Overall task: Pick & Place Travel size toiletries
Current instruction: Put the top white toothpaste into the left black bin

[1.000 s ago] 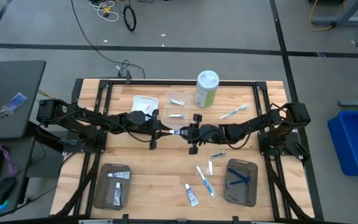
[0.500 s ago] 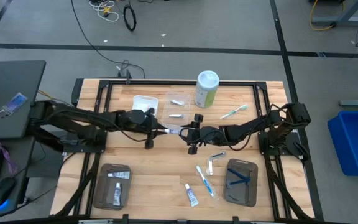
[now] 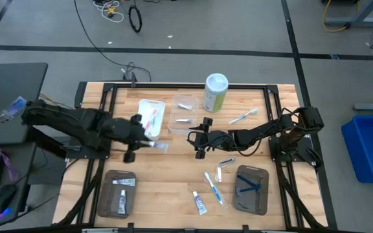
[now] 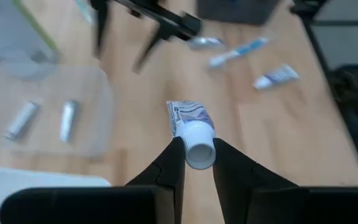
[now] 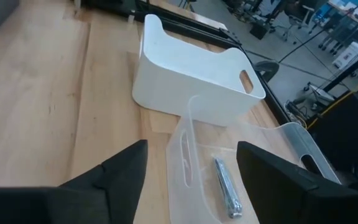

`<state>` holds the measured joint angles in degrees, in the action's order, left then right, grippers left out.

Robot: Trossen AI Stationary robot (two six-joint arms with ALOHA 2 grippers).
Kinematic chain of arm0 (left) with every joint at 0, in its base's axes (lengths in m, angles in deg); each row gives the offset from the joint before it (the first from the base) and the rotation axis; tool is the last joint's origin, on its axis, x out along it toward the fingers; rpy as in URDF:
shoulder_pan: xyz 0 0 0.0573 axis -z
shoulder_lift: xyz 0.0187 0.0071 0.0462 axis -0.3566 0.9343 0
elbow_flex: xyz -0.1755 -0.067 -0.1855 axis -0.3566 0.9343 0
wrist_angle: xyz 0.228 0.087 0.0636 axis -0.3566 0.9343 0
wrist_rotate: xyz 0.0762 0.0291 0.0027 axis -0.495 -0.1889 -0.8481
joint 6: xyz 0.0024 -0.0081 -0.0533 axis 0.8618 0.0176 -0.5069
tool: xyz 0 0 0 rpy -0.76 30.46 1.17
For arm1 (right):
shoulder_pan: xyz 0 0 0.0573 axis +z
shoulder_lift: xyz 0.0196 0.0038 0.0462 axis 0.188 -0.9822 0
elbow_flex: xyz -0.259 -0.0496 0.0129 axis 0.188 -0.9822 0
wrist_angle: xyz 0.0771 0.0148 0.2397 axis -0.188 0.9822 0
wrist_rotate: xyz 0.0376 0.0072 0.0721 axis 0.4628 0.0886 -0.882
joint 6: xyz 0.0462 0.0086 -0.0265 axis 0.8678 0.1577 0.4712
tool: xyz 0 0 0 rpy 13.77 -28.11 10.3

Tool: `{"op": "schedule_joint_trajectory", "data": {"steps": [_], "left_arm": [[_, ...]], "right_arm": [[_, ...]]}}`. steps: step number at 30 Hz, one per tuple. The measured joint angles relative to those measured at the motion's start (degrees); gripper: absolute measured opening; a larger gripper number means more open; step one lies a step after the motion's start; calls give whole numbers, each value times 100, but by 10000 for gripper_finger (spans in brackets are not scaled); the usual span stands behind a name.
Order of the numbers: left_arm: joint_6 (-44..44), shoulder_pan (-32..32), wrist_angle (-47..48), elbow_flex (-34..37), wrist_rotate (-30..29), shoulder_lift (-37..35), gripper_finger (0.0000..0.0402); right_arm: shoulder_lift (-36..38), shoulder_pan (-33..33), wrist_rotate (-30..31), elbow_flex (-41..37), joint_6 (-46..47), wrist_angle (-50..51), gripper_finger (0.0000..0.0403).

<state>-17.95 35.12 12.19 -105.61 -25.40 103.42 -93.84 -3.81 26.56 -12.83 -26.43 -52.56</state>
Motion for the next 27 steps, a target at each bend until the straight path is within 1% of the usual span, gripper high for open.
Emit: {"op": "schedule_joint_trajectory", "data": {"steps": [4, 7, 9, 14, 17, 19, 22, 25, 27], "left_arm": [[-668, 682, 655, -247, 70, 41, 68], [-1319, 1128, 827, -253, 282, 45, 66], [-1877, 1454, 1095, -253, 329, 45, 67], [-3709, 2276, 1714, -255, 503, 112, 68], [-4362, 2785, 1926, -247, 593, 240, 68], [-4580, 3097, 1876, -168, 606, 356, 70], [-4818, 3451, 1897, 17, 829, 620, 73], [-4796, 3653, 1858, 267, 1244, 877, 73], [-4928, 3764, 1762, 416, 1541, 1050, 74]], "right_arm": [[0, 0, -1, -2, -1, -55, 266], [0, -12, -3, -2, -161, -67, 270], [0, -29, -3, -2, -242, -81, 271], [0, -96, -6, -2, -252, -83, 264], [0, -118, -7, -2, -254, -81, 258], [0, -119, -9, -2, -256, -85, 253], [0, -118, -27, -2, -256, -64, 248], [0, -107, -61, -2, -231, -55, 242], [0, -107, -197, -2, -92, -46, 239]]}}
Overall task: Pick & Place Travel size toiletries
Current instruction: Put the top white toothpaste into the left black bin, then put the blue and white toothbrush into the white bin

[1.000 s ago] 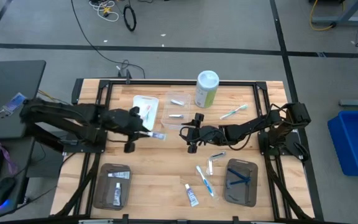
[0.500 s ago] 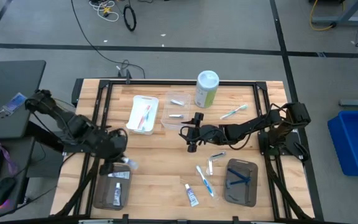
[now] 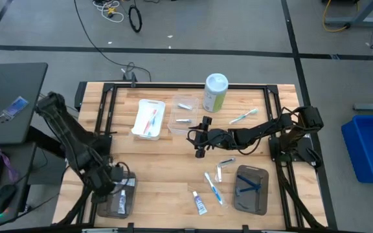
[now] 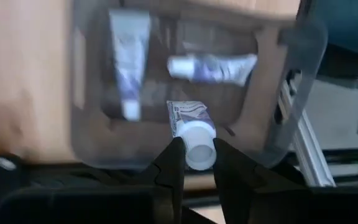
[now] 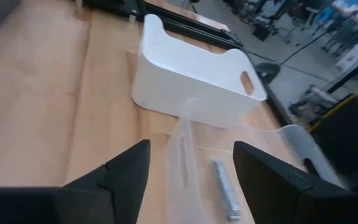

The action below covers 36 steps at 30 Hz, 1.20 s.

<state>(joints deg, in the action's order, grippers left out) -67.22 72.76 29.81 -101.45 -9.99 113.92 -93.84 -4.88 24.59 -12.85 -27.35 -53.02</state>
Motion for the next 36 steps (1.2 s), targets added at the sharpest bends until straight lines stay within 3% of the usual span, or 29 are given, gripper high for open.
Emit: {"op": "schedule_joint_trajectory", "data": {"steps": [5, 18, 24, 28, 34, 36], "left_arm": [[-471, 31, -519, 254, 582, 394, 95], [-501, 18, -1068, 249, 569, 1072, 152], [791, -223, -1149, 87, 132, 1061, 159], [1891, -481, -1213, -239, -482, 1057, 152], [3273, -820, -1628, -640, -2631, 1055, 147], [3424, -1019, -1907, -640, -3011, 1055, 151]], "right_arm": [[0, 7, -271, 0, 263, -1, 233], [0, 363, -323, -2, 696, -71, 219], [0, 536, -326, -2, 699, -461, 222], [0, 570, -324, -2, 807, -590, 227], [0, 570, -326, 3, 998, -592, 228], [0, 595, -321, 65, 933, -571, 225]]}}
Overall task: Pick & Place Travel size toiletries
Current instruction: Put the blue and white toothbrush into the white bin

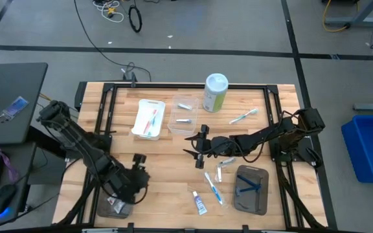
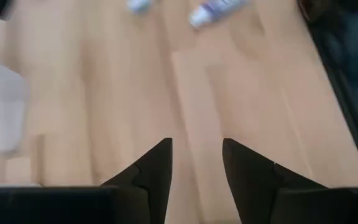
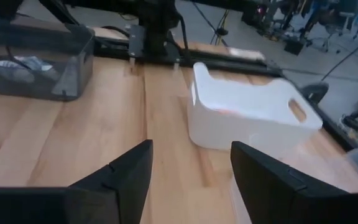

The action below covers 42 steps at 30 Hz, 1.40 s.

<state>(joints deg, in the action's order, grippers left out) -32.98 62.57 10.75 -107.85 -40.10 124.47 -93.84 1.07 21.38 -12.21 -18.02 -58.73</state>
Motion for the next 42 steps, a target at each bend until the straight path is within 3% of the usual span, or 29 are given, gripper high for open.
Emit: {"op": "schedule_joint_trajectory", "data": {"steps": [4, 9, 18, 22, 26, 32, 42], "left_arm": [[129, -570, -106, 4, 182, 0, 166], [728, -1136, -143, 46, 455, 0, 176], [1660, -1657, -596, 46, 491, 1, 174], [1965, -1811, -801, 46, 494, 1, 173], [2324, -1936, -899, 48, 484, 0, 173], [2472, -2124, -876, 48, 493, 2, 173], [2684, -2384, -857, 50, 541, 0, 173]], "right_arm": [[0, 136, 39, 366, -265, 288, 217], [7, 336, 43, 1045, 31, 1512, 210], [-20, 1197, -431, 1526, 3478, 3873, 201], [-252, 1549, -297, 1531, 4039, 4571, 200], [-554, 1456, -852, 1531, 4616, 4757, 199], [-822, 1287, -1601, 1574, 4867, 5075, 199], [-828, 1152, -1605, 2144, 4840, 6376, 197]]}}
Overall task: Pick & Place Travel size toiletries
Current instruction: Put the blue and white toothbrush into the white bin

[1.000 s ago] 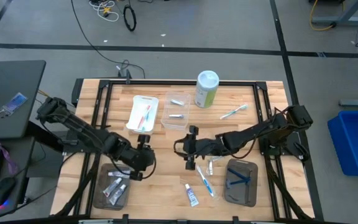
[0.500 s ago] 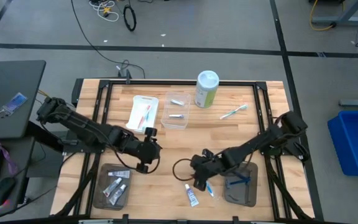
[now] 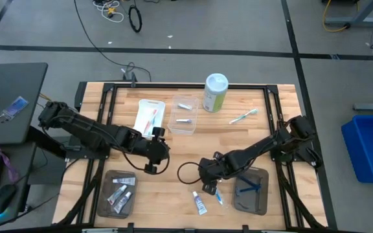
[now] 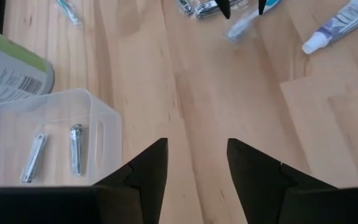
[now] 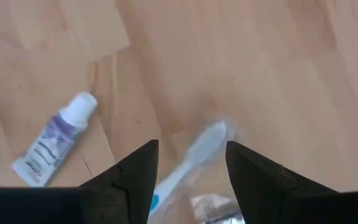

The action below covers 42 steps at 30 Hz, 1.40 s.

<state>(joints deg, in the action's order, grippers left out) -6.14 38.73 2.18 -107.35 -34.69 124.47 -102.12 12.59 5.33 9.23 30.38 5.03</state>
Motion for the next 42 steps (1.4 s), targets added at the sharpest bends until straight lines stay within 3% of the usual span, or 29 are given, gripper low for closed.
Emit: {"op": "schedule_joint_trajectory", "data": {"steps": [15, 19, 26, 30, 33, 40, 42], "left_arm": [[-123, -113, -24, -2, 4, 0, 173], [-120, -113, -22, -2, 1, 1, 173], [-192, -113, 1, -1, -1, 1, 173], [-597, -97, 25, -2, 213, 1, 168], [-639, -34, -23, 82, 296, 0, 156], [-496, -72, -195, 749, 99, -104, 127], [-488, -178, -741, 991, 64, -196, 121]], "right_arm": [[-698, -132, -350, -82, 228, -50, 185], [-756, -150, -169, -84, 505, -45, 159], [-728, -260, -267, -26, 621, -273, 79], [-696, -462, -526, 242, 468, -329, 66], [-426, -614, -284, 565, 69, -593, 66], [252, -966, 933, 1018, -1200, -522, 69], [516, -1066, 1313, 1029, -1523, -539, 70]]}}
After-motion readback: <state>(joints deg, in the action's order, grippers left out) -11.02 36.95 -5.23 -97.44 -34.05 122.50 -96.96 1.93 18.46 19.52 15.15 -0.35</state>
